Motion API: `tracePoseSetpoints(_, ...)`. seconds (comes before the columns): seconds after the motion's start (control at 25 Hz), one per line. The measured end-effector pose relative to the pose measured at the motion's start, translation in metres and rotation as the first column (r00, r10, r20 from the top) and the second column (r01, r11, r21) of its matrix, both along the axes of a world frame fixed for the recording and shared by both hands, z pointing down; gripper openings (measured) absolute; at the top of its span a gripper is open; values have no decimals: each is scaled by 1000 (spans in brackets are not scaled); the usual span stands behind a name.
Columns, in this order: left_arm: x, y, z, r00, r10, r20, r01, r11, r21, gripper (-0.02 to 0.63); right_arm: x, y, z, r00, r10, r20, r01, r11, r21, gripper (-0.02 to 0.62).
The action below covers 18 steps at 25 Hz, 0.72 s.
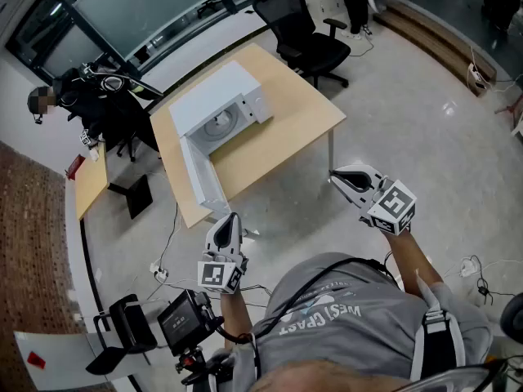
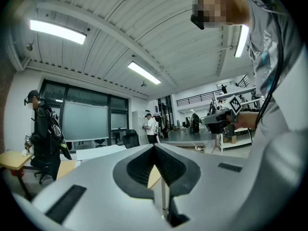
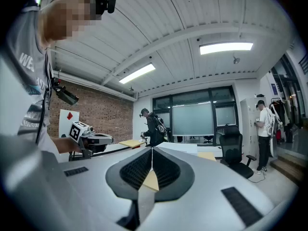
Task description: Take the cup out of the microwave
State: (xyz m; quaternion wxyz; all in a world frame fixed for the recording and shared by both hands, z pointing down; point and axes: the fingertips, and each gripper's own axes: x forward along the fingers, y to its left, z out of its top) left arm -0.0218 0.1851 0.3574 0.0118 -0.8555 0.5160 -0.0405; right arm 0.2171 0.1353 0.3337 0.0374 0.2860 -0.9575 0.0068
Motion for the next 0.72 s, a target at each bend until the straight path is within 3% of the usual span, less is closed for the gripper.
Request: tracePoseSetpoints(0.72, -127, -34, 15, 999, 17, -33, -17, 1000, -1, 43, -131, -65, -7, 1000, 21, -19, -20, 999, 47, 11)
